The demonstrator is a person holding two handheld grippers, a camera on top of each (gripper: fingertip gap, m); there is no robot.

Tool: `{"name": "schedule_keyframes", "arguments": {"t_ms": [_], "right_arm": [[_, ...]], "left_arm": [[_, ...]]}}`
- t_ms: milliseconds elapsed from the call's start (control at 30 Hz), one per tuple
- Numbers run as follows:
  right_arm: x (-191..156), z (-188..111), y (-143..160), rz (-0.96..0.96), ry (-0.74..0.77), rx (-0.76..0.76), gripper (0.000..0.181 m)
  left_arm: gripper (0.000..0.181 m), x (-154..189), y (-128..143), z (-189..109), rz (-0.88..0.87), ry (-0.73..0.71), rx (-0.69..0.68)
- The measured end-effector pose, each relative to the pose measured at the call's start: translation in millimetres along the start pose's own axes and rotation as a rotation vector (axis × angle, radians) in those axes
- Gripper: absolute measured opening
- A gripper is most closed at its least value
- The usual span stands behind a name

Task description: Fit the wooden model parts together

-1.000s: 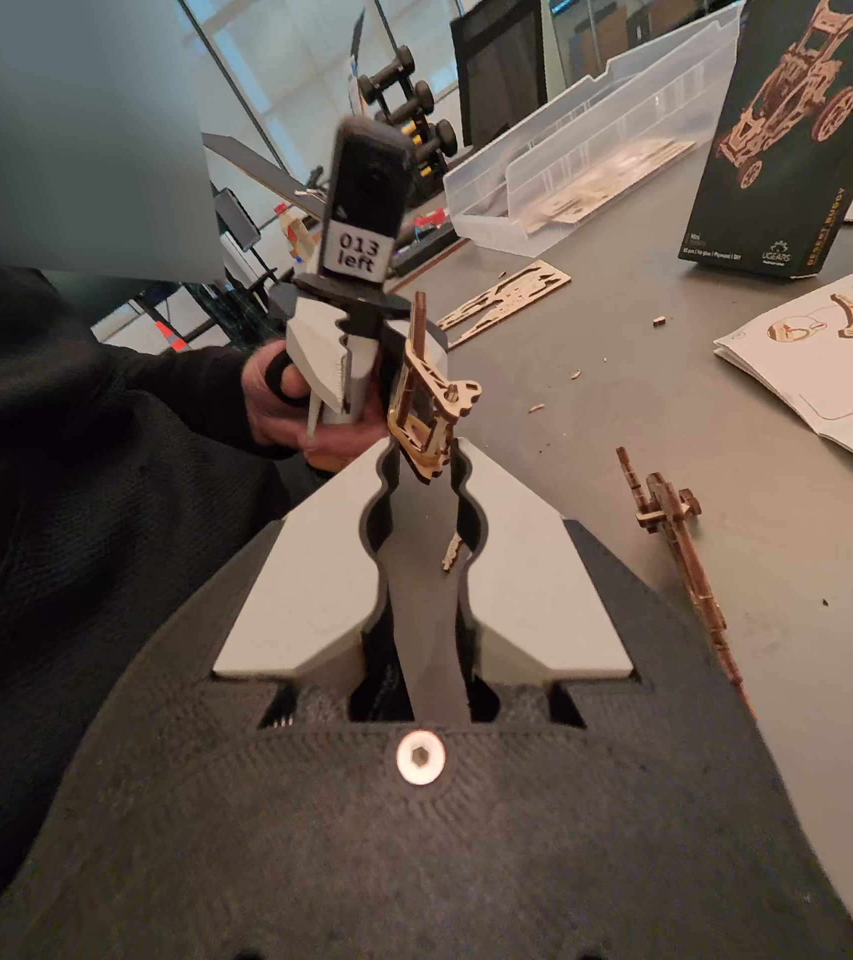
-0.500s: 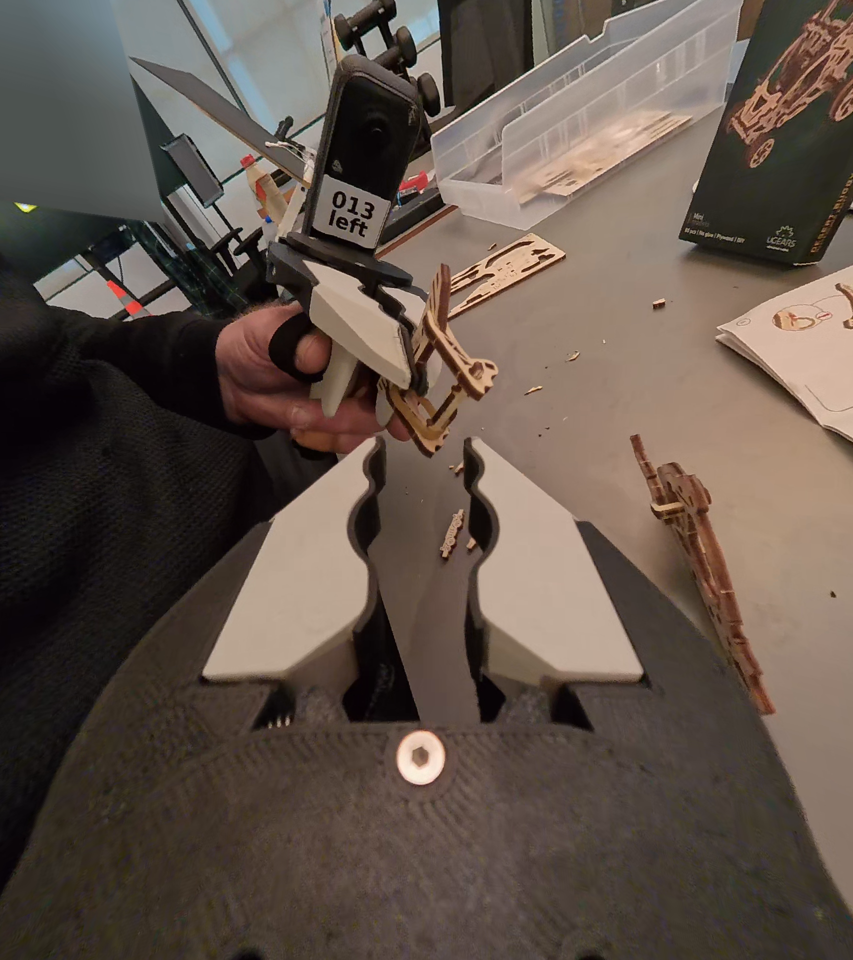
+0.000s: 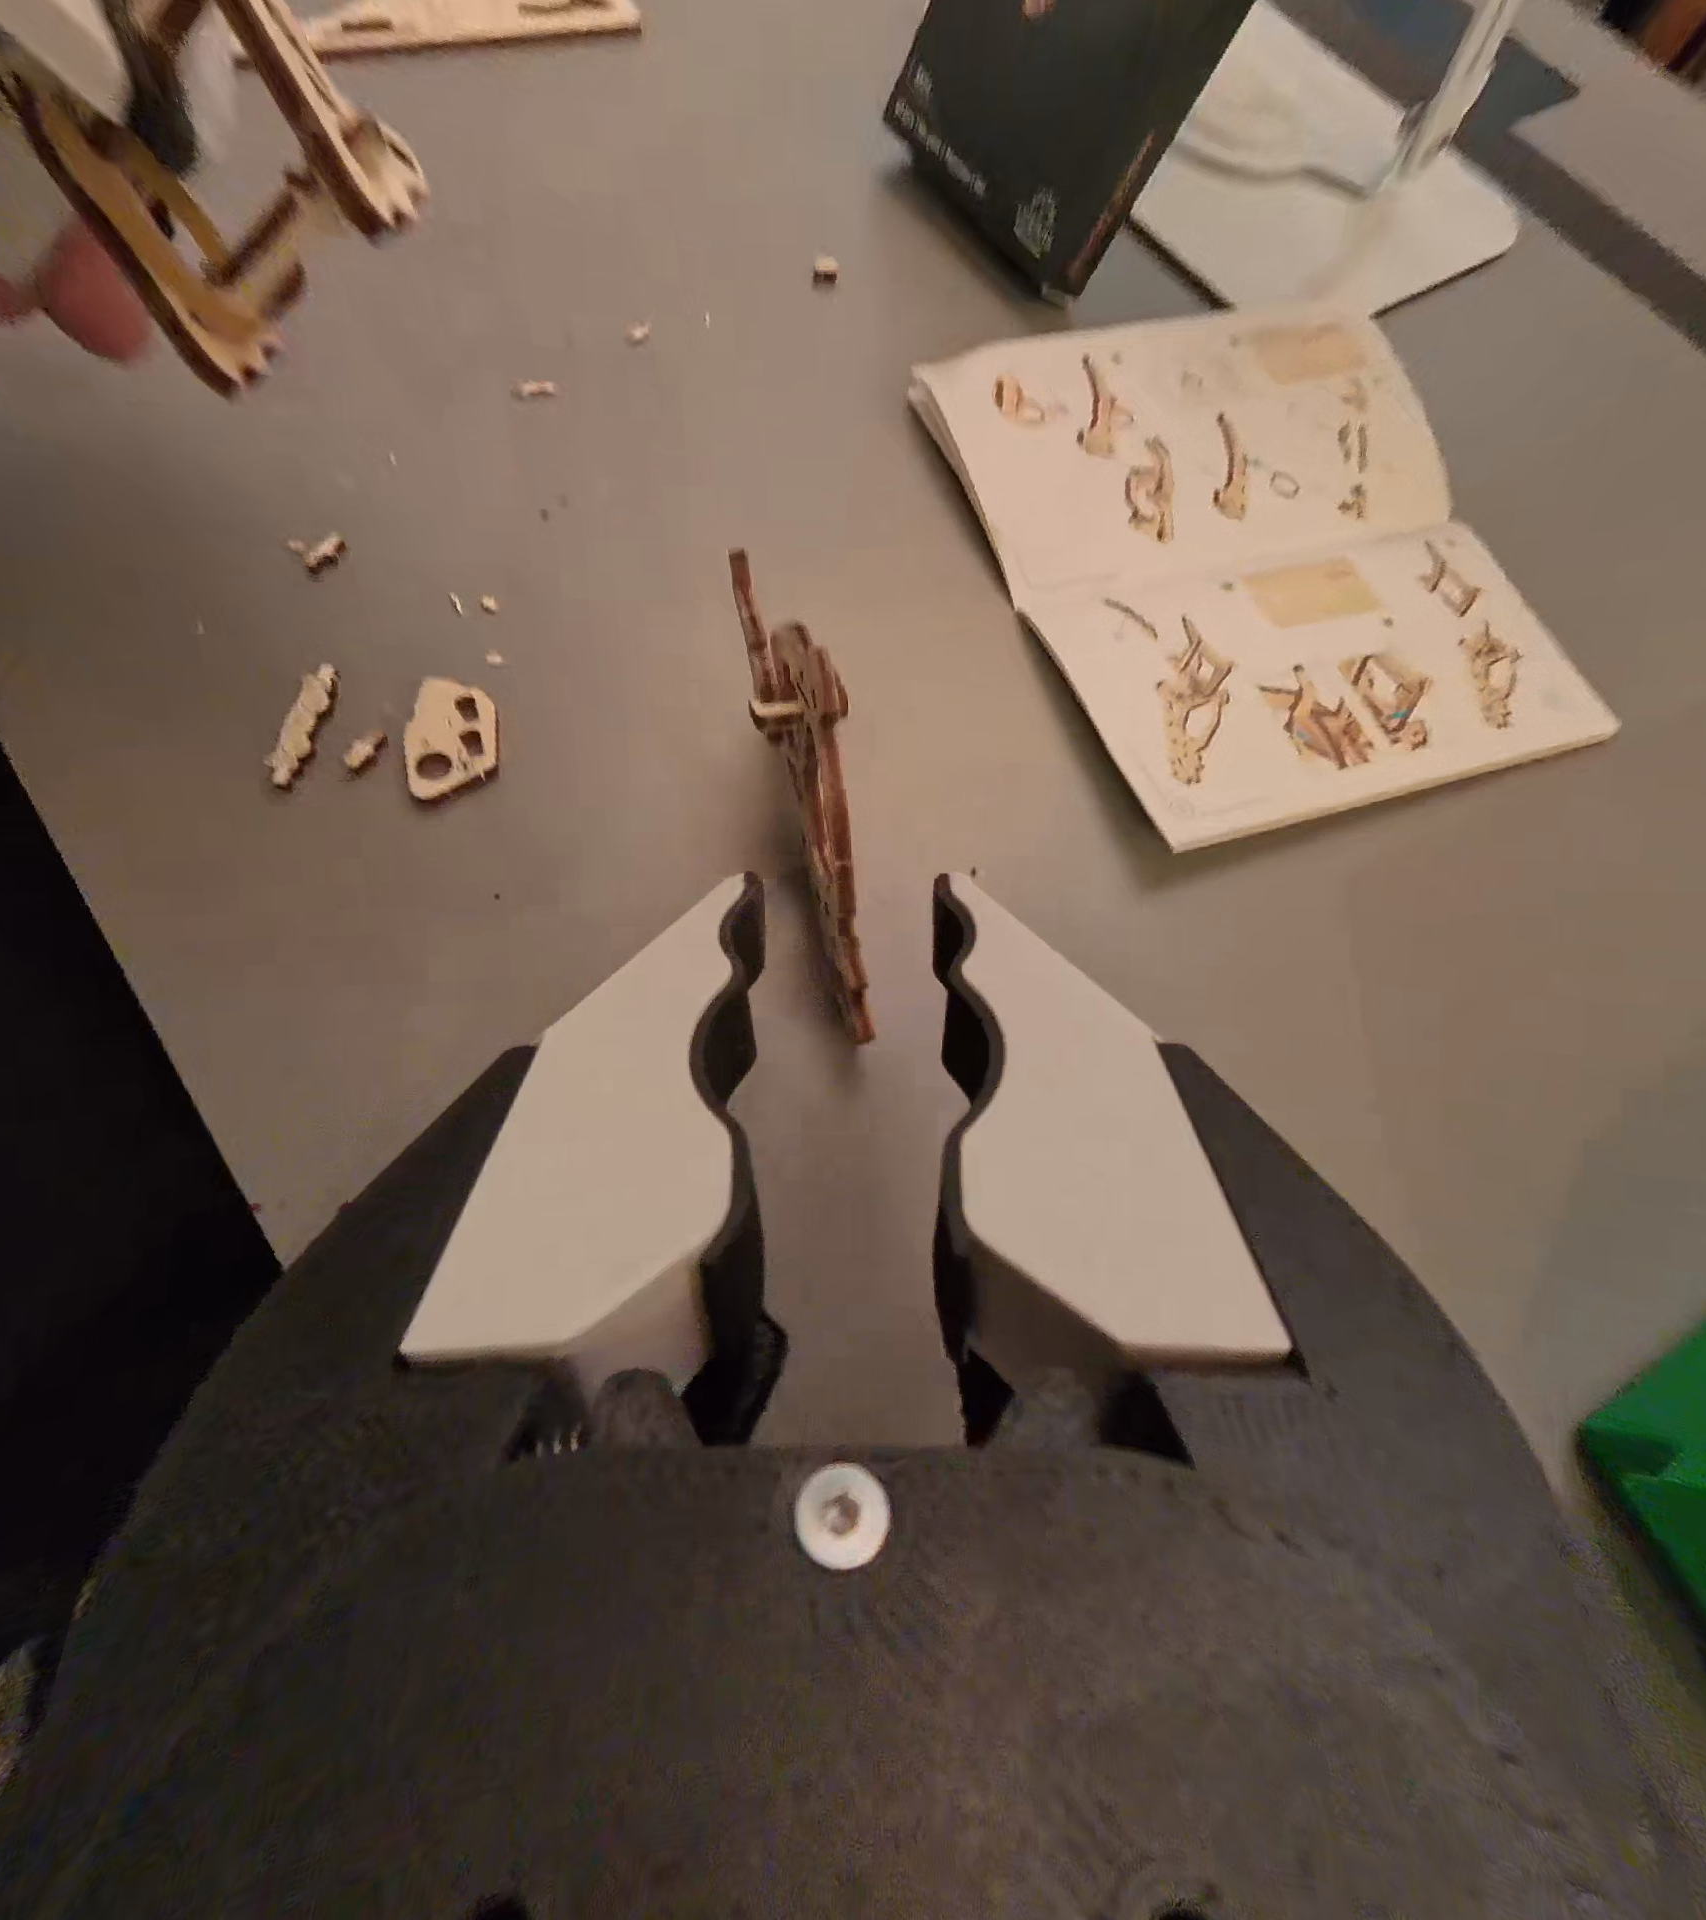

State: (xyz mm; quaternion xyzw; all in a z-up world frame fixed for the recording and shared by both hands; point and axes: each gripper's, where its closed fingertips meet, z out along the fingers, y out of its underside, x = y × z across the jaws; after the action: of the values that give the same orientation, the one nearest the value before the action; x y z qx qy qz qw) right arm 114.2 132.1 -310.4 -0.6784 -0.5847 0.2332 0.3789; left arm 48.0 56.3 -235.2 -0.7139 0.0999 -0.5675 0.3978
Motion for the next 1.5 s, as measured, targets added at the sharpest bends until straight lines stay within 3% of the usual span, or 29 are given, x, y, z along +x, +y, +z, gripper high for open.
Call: {"name": "schedule_keyframes", "arguments": {"t_ms": [133, 267, 533, 700, 967, 1500], "right_arm": [[0.0, 12.5, 12.1, -0.006, -0.042, -0.045, 0.022], [0.4, 18.4, 10.7, 0.036, -0.081, -0.025, 0.0], [-0.3, 9.4, 1.2, 0.257, -0.291, 0.023, 0.0], [10.6, 2.8, -7.4, 0.367, -0.331, 0.079, 0.0], [10.3, -2.8, -19.0, 0.393, -0.361, 0.11, 0.0], [8.6, -7.6, -23.9, 0.424, -0.4, 0.13, 0.0]], "left_arm": [[0.001, -1.1, 0.1, -1.3, -0.002, -0.003, 0.003], [0.001, -2.7, -0.1, -3.1, -0.003, -0.009, 0.006], [0.001, -5.3, -0.9, -6.8, -0.001, -0.019, 0.013], [0.001, -11.1, 0.1, -9.6, -0.014, -0.042, 0.012], [0.001, -26.8, -7.9, -11.2, -0.119, -0.067, 0.03], [0.001, -27.2, -10.4, -8.8, -0.148, -0.052, 0.019]]}}
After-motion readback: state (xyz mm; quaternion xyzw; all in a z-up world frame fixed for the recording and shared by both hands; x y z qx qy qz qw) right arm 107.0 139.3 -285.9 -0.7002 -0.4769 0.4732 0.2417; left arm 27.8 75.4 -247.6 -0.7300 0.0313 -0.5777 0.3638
